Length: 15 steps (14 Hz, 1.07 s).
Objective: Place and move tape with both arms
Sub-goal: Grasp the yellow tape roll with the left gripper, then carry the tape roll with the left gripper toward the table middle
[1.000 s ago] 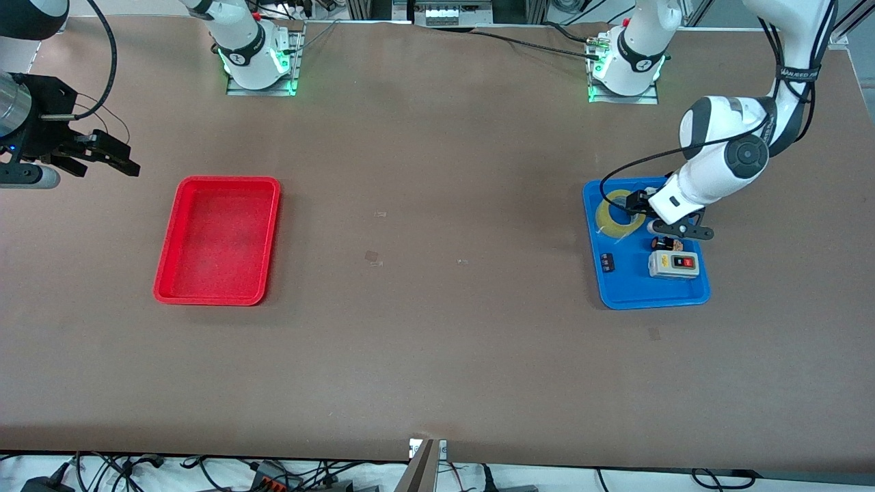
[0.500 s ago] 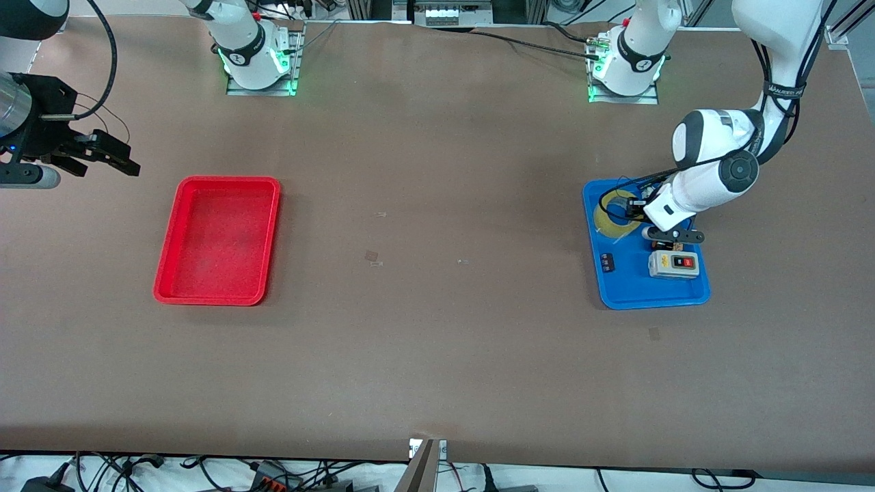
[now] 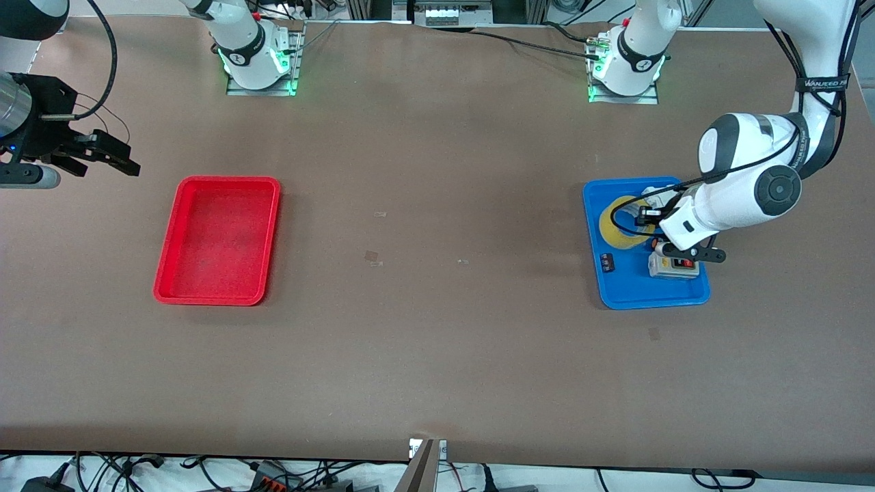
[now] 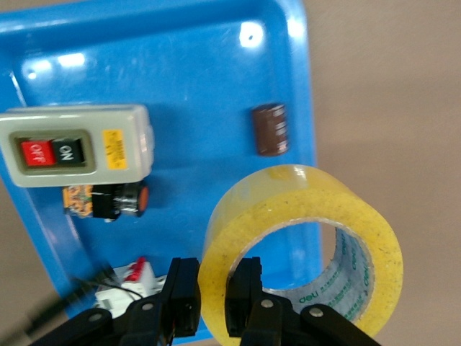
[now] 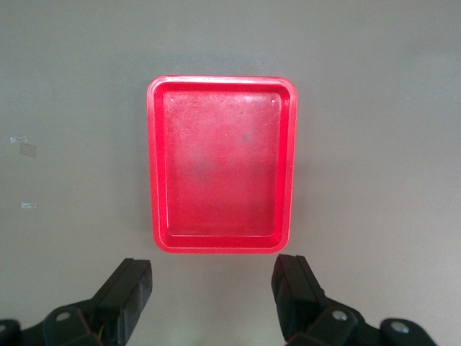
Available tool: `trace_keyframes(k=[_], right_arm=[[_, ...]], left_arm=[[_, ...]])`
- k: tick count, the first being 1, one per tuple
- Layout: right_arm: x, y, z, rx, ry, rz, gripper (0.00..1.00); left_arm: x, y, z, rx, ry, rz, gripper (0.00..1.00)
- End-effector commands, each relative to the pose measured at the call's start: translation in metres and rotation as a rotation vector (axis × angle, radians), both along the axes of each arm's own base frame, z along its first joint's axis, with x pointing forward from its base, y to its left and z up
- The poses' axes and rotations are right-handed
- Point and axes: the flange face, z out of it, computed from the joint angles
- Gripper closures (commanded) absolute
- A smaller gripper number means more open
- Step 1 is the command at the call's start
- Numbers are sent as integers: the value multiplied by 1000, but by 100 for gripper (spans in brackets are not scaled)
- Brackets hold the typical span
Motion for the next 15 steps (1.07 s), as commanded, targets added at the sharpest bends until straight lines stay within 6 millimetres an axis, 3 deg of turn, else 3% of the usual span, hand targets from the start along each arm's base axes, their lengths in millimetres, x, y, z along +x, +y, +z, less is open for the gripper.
trace_keyframes(k=[1, 3, 6, 9, 11, 13, 14, 15], right_arm=[[-2, -1, 4, -5, -3, 13, 0], [-1, -1, 5, -6, -6, 3, 0], [1, -2, 0, -5, 1, -3, 0], [2, -3, -3, -4, 9, -5, 0], [2, -6, -2, 1, 8, -4, 0], [-1, -7, 4, -2, 0, 4, 0], [-1, -7, 4, -7, 4, 7, 0], [-2, -7, 4, -7, 11, 7, 0]], left_arm=[[-1, -71, 0, 10, 19, 63, 100], [4, -140, -11, -18, 36, 157, 100], [6, -266, -27, -7, -2, 321, 100], [-15, -364, -43, -22, -44, 409, 100], [-41, -407, -52, -24, -56, 412, 100], [-61, -432, -70, -26, -70, 426, 98], [-68, -440, -82, -28, -74, 446, 92], [-69, -442, -92, -29, -77, 474, 77]])
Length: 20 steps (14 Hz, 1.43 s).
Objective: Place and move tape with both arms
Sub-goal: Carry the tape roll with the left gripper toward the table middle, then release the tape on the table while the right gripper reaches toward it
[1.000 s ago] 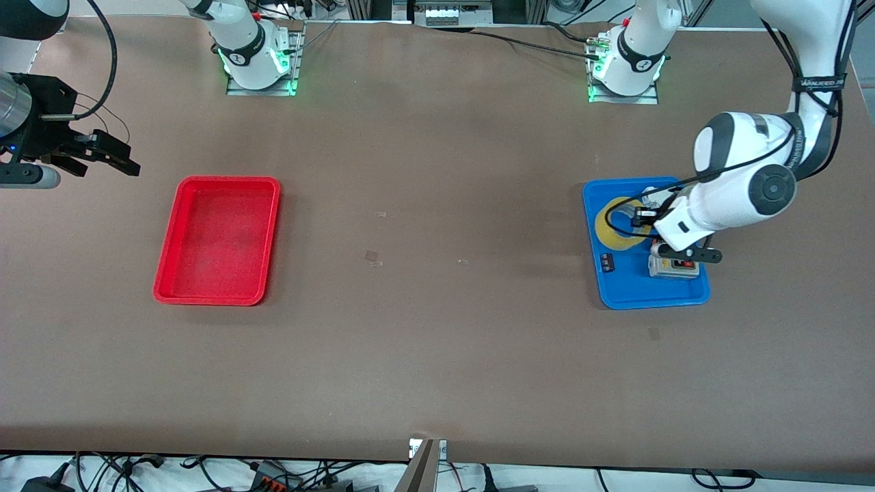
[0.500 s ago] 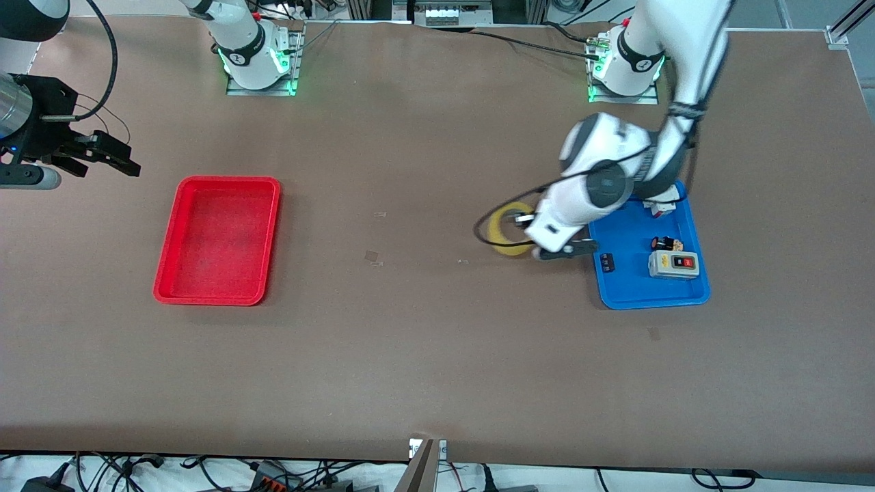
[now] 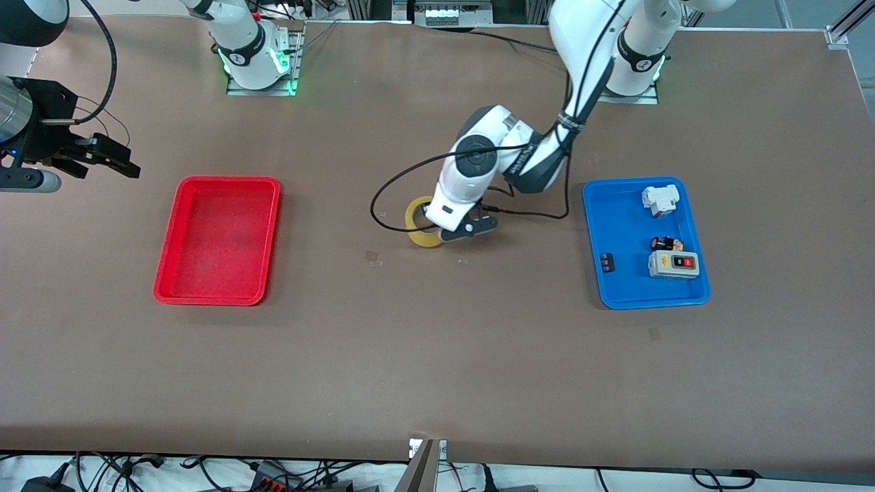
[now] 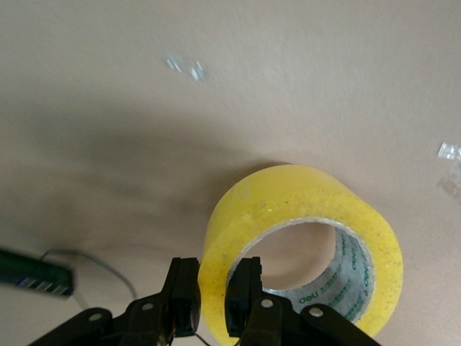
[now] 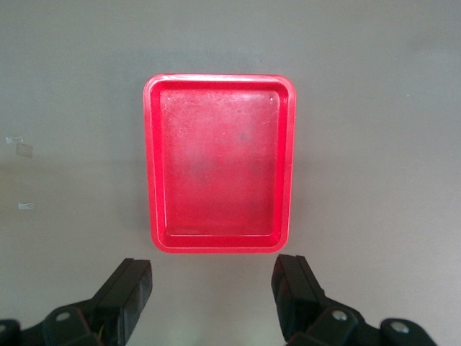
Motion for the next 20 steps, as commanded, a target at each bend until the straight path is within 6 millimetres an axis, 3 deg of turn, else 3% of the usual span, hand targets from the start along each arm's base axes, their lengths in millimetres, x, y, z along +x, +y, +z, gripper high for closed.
trace_keyframes(k=[1, 2, 3, 4, 6, 10, 11, 12, 13, 14, 16, 17, 20], right_arm=[[-5, -3, 11, -7, 5, 12, 0], [-5, -3, 11, -9, 5, 12, 0], [-5, -3, 10, -9, 1, 11, 0], [-2, -4, 9, -4, -6, 6, 0], [6, -6, 3, 1, -26, 3, 0], [17, 2, -1, -13, -71, 11, 0], [19, 4, -5, -12, -64, 14, 0], [25, 9, -24, -9, -21, 39, 0], [29, 15, -34, 6, -3, 44, 0], [33, 39, -47, 9, 17, 81, 0], [38, 112, -72, 39, 30, 167, 0], [43, 157, -92, 67, 27, 205, 0], [50, 245, -151, 97, 21, 167, 0]], left_arm=[[6, -5, -19, -4, -11, 74, 54], [6, -5, -21, -1, -11, 80, 25], [8, -4, -16, -4, -11, 84, 5], [12, -3, -2, -9, -12, 120, 0], [27, 14, 51, -5, -10, 171, 0], [67, 79, 175, 104, -25, 166, 0], [71, 90, 194, 136, -6, 174, 0], [88, 115, 216, 145, 2, 214, 0], [110, 154, 235, 146, -2, 262, 0], [118, 185, 249, 157, 9, 271, 0], [121, 244, 271, 162, 48, 162, 0], [121, 278, 281, 161, 72, 113, 0], [103, 374, 305, 125, 64, -25, 0]])
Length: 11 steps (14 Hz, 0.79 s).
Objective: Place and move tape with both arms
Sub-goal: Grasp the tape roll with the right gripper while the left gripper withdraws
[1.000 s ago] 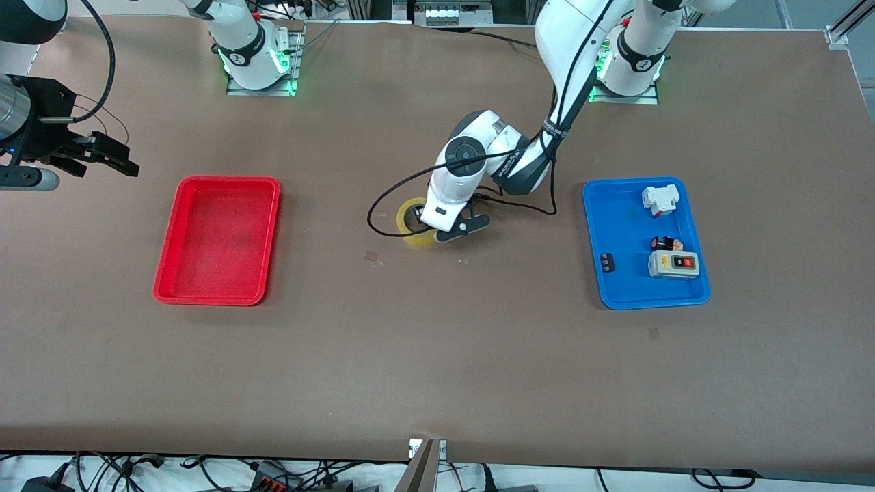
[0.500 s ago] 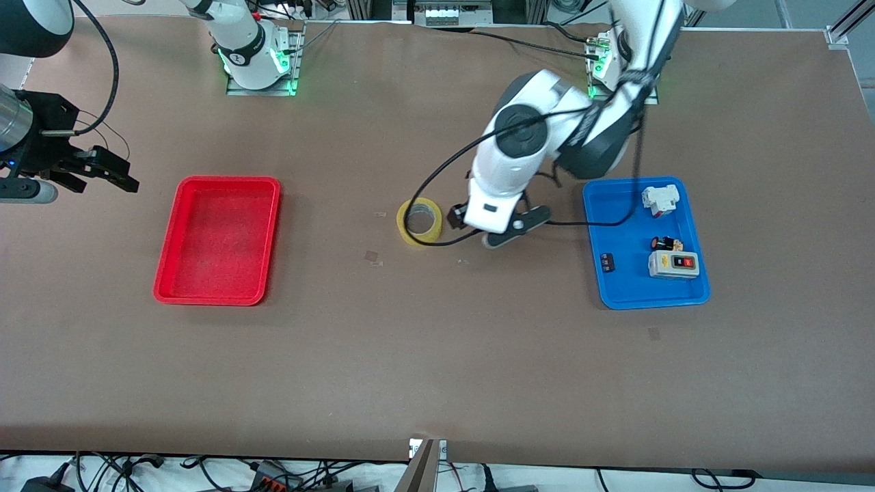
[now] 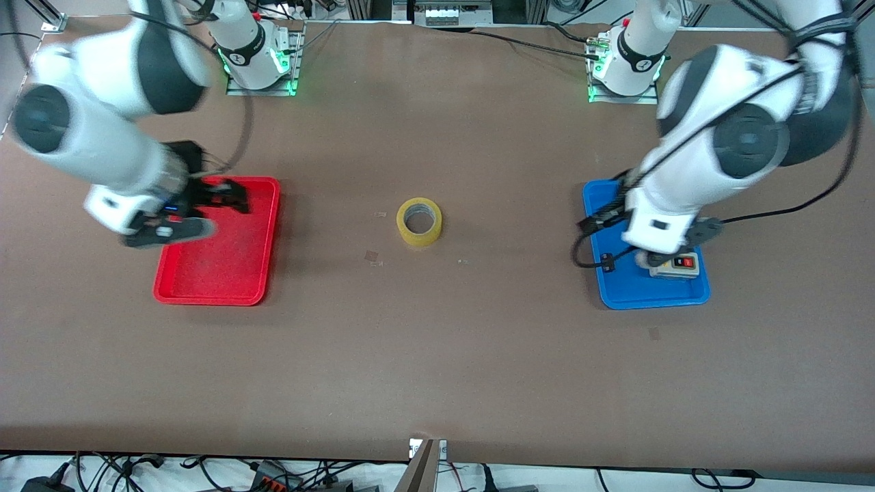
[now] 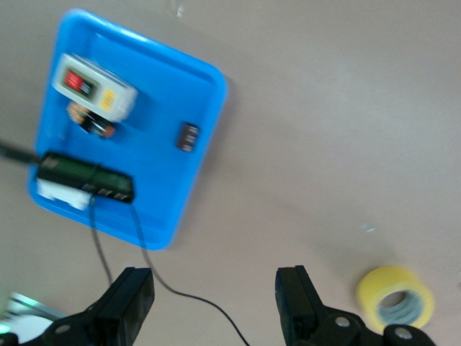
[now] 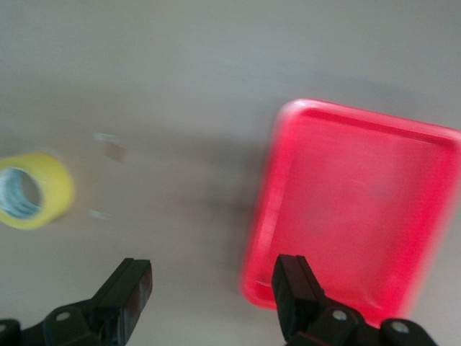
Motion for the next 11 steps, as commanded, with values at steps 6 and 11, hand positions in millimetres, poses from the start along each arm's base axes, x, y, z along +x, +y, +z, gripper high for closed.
trace_keyframes(k=[6, 11], right_arm=[[-16, 188, -151, -19, 43, 4, 0], [-45, 236, -189, -22, 37, 6, 0]], left_arm=[[-73, 158, 65, -17, -71, -472, 0], [-64, 173, 114, 18, -208, -482, 0]])
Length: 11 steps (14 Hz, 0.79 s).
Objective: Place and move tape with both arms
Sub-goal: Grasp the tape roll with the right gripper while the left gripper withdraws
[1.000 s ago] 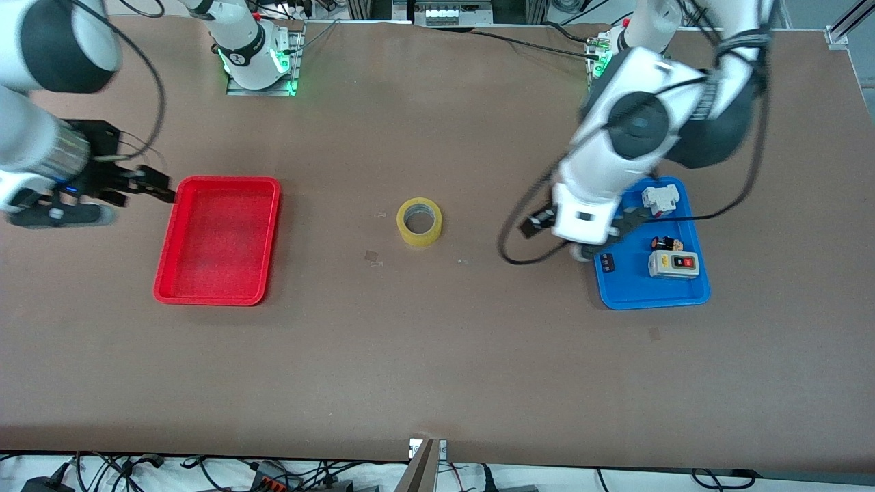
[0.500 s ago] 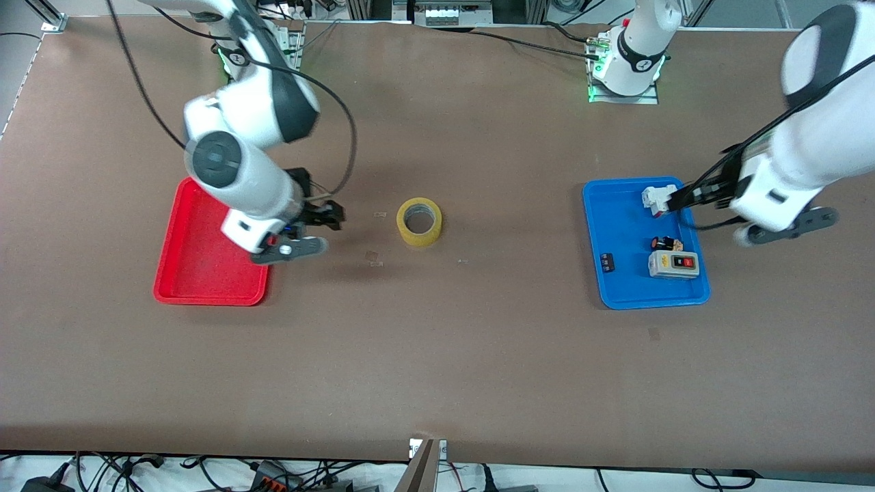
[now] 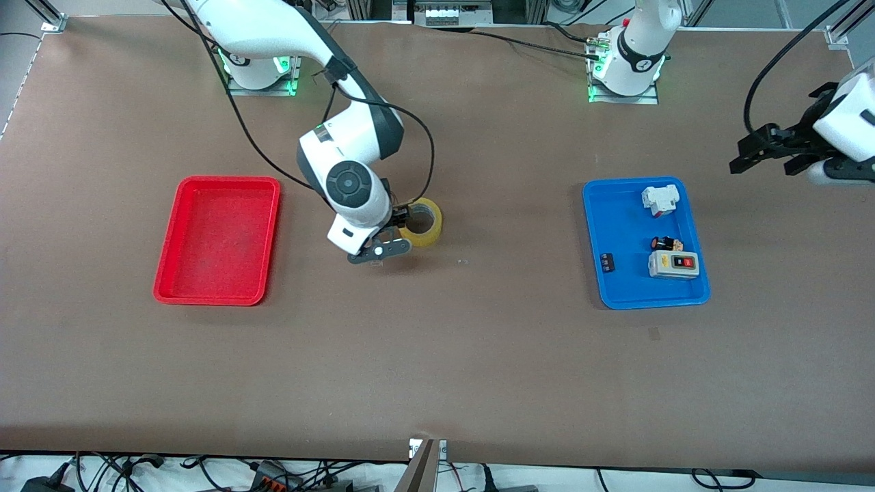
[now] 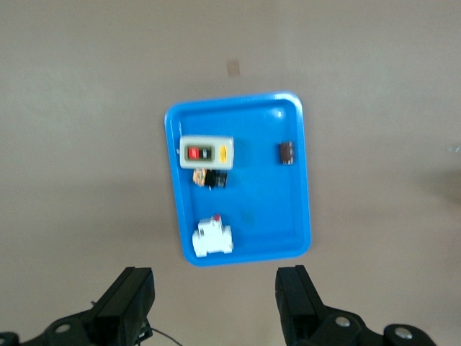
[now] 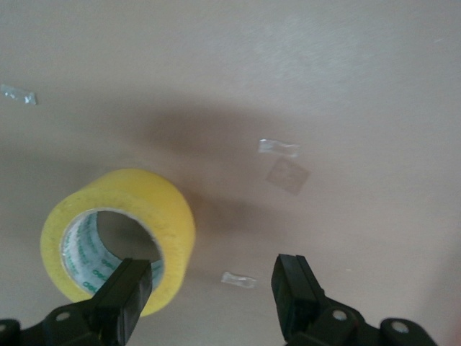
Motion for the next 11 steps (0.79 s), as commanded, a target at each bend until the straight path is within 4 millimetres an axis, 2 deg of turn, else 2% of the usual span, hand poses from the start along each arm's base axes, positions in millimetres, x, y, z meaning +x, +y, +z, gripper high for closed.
trace_keyframes(k=[1, 3, 4, 8, 11], right_arm=[[-7, 21, -11, 4, -19, -42, 0], [-12, 25, -21, -6, -9, -34, 0], [-13, 24, -28, -14, -1, -33, 0], [-18, 24, -51, -29, 28, -36, 0], [-18, 24, -54, -20, 27, -43, 0]], left_arm=[[4, -5, 13, 25, -41, -36, 0], [20, -6, 5, 17, -58, -29, 0], [28, -6, 9, 17, -83, -29, 0], [32, -6, 5, 15, -78, -29, 0], [27, 0, 5, 19, -69, -18, 0]])
